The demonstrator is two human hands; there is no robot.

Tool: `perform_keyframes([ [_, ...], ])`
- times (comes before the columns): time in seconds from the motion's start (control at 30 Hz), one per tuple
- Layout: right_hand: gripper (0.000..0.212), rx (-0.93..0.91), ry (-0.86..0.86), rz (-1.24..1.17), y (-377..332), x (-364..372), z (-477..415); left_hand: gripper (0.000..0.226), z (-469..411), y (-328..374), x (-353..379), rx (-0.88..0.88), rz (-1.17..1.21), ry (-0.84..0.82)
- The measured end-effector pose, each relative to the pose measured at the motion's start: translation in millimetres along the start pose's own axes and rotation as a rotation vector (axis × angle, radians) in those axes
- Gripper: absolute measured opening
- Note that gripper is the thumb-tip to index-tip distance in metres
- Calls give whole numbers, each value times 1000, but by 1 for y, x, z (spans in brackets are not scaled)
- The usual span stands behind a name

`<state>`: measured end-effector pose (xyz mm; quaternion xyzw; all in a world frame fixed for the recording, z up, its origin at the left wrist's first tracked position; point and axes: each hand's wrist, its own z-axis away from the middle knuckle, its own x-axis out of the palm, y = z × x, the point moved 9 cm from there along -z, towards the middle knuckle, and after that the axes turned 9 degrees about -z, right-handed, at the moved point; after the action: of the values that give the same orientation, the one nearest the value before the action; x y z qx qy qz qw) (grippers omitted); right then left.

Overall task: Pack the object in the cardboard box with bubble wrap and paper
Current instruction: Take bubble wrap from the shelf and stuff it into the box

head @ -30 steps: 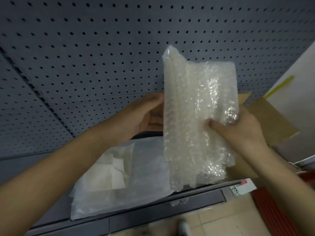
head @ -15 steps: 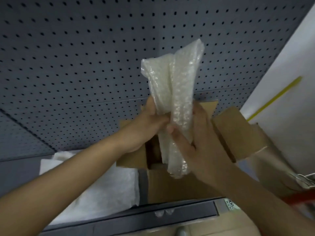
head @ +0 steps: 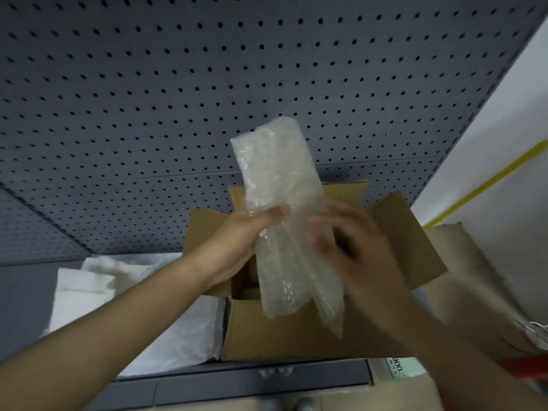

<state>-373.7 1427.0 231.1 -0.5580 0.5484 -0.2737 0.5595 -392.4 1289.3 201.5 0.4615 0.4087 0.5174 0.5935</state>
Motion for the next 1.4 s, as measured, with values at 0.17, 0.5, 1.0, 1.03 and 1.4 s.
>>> perform_keyframes([
  [0.17,71,333,-178,-394,46,-24,-33,35,-7,1,1,20,168,-208],
  [0.5,61,333,-30,-34,55,-29,-55,73,-31,-8,-46,103,-142,-94],
  [1.0,59,40,-185,653,87,-18,-109,49,-31,-104,16,104,-1383,-473],
  [1.03,58,24,-230,652,92,-12,-111,49,-34,-110,24,81,-1379,-498],
  [1.4,50,-41,-534,655,128,33,-125,69,-88,-159,65,-190,-1658,-479],
])
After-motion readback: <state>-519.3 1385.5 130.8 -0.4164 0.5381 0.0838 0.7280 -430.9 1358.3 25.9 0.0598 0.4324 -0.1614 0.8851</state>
